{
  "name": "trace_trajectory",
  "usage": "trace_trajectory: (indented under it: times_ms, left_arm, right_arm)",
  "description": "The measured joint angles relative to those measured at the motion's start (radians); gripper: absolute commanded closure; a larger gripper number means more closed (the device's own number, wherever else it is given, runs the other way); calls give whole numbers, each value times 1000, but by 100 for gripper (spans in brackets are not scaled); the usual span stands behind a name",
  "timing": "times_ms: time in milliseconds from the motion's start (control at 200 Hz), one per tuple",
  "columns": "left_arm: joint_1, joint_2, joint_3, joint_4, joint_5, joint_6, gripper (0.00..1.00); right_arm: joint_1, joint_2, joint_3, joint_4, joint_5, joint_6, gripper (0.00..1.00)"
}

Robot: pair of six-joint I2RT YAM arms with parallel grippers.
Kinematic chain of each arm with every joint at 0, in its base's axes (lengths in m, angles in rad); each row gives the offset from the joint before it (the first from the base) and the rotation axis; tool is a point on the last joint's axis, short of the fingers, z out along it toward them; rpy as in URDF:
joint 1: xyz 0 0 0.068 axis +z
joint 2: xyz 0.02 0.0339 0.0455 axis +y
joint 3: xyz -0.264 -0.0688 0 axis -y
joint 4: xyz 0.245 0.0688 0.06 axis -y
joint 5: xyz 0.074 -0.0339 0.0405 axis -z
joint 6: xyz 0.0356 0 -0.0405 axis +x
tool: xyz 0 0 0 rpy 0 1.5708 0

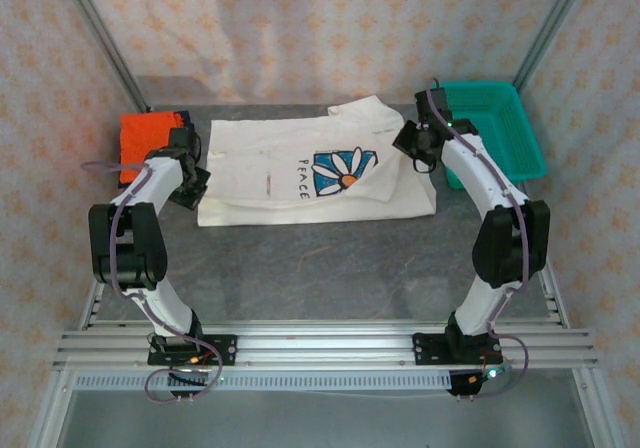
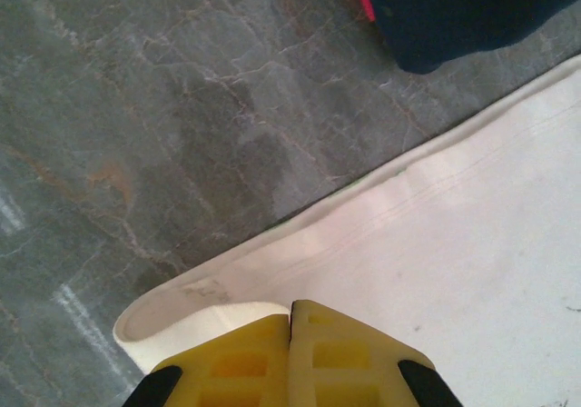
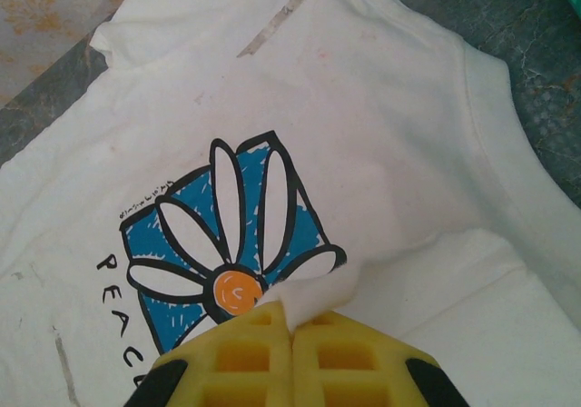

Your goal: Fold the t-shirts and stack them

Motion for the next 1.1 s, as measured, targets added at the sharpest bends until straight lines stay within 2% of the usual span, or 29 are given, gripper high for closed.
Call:
trace_trajectory:
  times_ms: [595,1101]
  left_arm:
    - [0,95,108,-7,0,25,100]
    - [6,169,206,-26,3,29,100]
  right_arm:
    - [-27,6,18,1,31,0,100]
    - [-32,108,114,5,31,0,100]
